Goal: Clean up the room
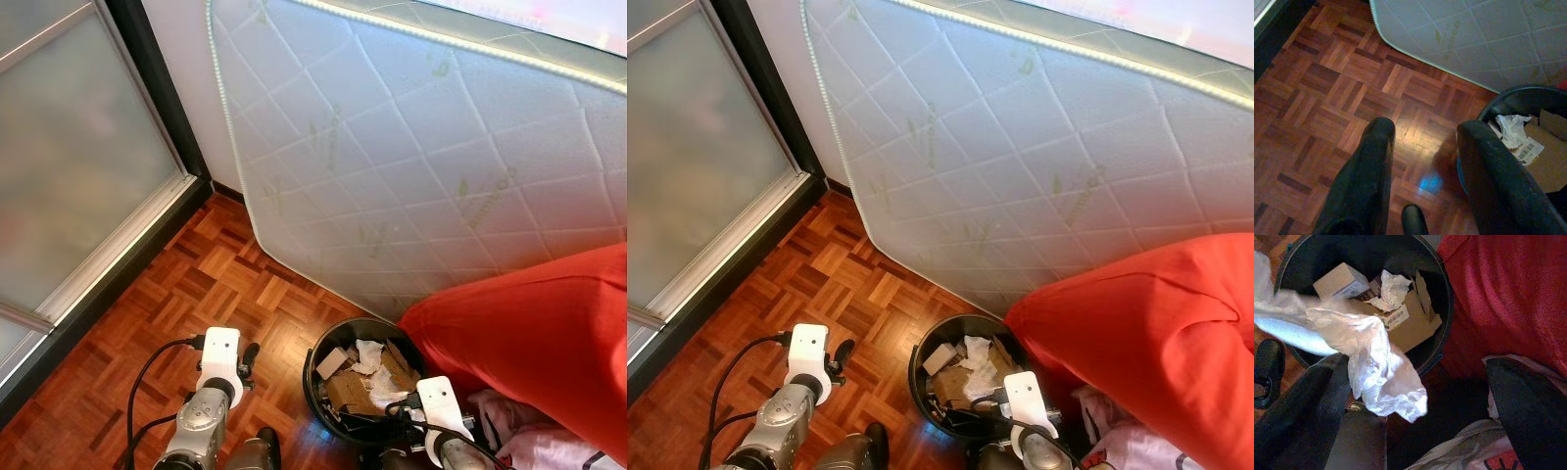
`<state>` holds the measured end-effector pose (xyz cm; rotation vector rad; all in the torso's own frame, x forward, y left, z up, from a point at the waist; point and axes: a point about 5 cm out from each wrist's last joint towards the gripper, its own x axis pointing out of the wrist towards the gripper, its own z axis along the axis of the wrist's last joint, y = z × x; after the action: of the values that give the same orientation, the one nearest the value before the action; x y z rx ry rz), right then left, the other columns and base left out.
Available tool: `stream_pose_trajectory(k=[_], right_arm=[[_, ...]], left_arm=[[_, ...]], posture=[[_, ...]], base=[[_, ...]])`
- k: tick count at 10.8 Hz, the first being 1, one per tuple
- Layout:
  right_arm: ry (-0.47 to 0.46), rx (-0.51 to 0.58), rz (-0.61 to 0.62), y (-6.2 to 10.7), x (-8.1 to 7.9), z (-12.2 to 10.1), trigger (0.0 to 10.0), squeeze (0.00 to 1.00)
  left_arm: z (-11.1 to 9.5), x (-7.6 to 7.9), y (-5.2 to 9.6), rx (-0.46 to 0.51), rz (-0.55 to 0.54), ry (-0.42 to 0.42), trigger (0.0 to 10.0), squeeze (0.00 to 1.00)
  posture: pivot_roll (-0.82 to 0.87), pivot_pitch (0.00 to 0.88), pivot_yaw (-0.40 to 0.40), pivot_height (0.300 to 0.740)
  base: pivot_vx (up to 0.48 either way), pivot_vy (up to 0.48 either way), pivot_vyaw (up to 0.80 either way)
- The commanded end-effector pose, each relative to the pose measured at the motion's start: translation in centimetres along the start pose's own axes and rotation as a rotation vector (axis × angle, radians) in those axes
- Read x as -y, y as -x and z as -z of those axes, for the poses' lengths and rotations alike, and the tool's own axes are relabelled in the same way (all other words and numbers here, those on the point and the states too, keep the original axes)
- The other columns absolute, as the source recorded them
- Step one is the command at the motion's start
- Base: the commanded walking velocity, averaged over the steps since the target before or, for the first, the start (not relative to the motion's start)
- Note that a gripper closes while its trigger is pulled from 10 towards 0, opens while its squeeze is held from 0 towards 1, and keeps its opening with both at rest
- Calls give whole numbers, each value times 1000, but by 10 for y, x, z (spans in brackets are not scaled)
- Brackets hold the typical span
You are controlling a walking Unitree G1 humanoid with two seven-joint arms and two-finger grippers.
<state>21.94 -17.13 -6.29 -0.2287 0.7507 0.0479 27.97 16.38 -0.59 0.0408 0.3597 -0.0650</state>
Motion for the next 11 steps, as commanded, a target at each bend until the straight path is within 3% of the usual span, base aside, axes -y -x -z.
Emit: stream_pose_trajectory(k=[1, 5, 6, 7, 8, 9, 11], right_arm=[[-7, -43, -11, 3, -3, 12, 10000, 1000], [-81, -10, -35, 2, -5, 6, 10000, 1000], [-101, -6, -37, 2, -5, 5, 10000, 820], [-121, -9, -37, 1, -5, 3, 10000, 0], [-127, -12, -42, 1, -6, 3, 10000, 0], [-142, -14, -49, 1, -6, 3, 10000, 1000], [-144, -61, -69, 1, -7, 8, 10000, 1000]], left_arm=[[12, 0, 5, -51, 10, -6, 10000, 0], [11, 0, 4, -47, 6, -4, 10000, 0], [10, 0, 4, -47, 7, -5, 10000, 0], [10, 1, 4, -47, 7, -5, 10000, 0], [10, 1, 4, -47, 7, -6, 10000, 0], [10, 1, 4, -47, 5, -5, 10000, 0], [9, 1, 3, -46, 5, -5, 10000, 0]], posture=[[180, 276, 1, 740], [179, 272, -1, 740], [177, 271, -1, 740], [178, 269, -1, 740], [179, 269, -2, 740], [180, 267, -3, 740], [180, 266, -4, 740]], base=[[0, 0, 0], [0, 0, 0], [0, 0, 0], [0, 0, 0], [0, 0, 0], [0, 0, 0], [0, 0, 0]])
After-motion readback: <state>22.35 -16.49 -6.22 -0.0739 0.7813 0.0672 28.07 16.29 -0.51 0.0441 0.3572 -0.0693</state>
